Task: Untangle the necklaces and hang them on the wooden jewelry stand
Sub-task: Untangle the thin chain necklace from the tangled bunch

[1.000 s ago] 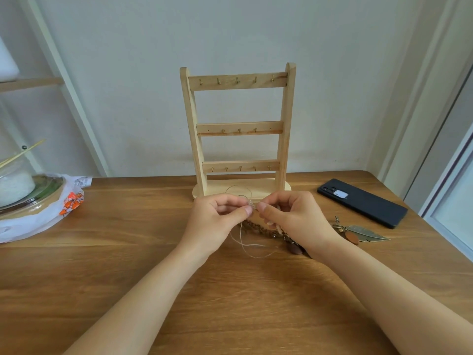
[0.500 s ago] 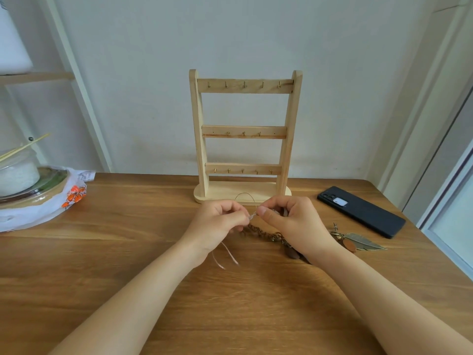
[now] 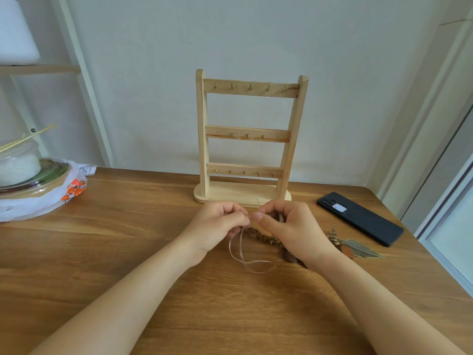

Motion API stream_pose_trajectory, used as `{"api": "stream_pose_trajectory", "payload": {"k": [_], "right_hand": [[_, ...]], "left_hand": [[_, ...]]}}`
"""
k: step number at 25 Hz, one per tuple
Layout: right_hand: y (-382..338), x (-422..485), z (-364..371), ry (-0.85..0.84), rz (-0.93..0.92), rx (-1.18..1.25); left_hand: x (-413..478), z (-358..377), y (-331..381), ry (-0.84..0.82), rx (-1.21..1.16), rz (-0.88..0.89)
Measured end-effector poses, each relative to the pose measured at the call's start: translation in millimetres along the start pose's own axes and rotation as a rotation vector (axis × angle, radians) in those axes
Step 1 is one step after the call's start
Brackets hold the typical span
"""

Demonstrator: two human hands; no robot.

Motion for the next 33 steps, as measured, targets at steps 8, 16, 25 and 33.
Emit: {"api": "stream_pose_trajectory", "payload": {"k": [8, 16, 25, 33], "right_hand": [[5.9, 2.5, -2.5, 0.047, -0.092, -0.233], [2.4, 1.8, -0.8, -0.032, 0.07, 0.083], [7.6, 3.2, -1.9, -0.073, 0.178, 0.273], [1.3, 0.7, 1.0, 0.001, 0.095, 0.156]], "left_hand": [[-3.0, -2.4, -0.6, -0.355, -0.104, -0.11], [0.2, -3.3, -2.2, -0.12, -0.043, 0.004], [0.5, -5.1, -1.9, 0.066, 0.075, 0.21], [-2.3, -5.3, 0.9, 0.11, 0.092, 0.209]]}}
Point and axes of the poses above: each hand's wrist, its own x-axis towards the middle knuckle, its own z-axis out of the palm, y = z × x, the point moved 1 cm from there along x, towards the middle knuckle, and after that the axes turned 8 degrees about -z, right-handed, at the moved point
